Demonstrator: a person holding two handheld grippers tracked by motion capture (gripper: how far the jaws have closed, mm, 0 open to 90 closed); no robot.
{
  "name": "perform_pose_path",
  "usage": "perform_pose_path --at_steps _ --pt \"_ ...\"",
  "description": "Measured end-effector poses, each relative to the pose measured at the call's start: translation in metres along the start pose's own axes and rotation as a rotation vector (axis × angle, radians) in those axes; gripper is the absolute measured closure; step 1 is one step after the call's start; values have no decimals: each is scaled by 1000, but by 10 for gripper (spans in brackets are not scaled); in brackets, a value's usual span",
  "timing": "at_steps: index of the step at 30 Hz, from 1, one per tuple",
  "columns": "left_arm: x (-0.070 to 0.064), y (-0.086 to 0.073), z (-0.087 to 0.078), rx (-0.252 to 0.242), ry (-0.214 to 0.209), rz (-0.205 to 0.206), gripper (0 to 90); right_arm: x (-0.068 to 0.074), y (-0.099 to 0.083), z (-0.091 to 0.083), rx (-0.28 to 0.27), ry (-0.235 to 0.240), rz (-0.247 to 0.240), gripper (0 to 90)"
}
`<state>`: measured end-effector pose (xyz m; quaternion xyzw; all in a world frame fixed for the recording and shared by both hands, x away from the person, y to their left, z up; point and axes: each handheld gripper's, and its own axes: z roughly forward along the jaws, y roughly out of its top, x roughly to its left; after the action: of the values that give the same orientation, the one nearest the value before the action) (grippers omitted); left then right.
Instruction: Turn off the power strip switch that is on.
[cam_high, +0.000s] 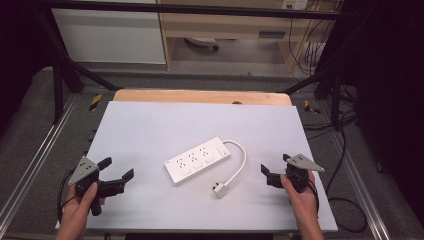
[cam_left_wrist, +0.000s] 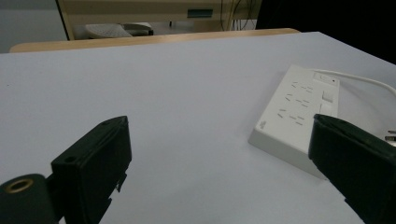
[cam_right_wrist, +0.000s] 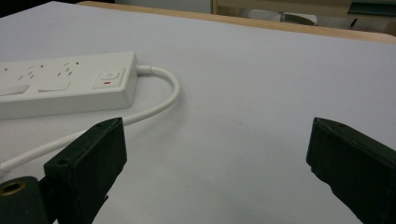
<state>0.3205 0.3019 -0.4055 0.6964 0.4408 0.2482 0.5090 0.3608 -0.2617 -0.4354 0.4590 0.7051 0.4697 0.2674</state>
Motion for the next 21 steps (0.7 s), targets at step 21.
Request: perform_pose_path --at_steps 21 --pt "-3 -2 5 33 -31 24 59 18 26 -9 -46 26 -17 42"
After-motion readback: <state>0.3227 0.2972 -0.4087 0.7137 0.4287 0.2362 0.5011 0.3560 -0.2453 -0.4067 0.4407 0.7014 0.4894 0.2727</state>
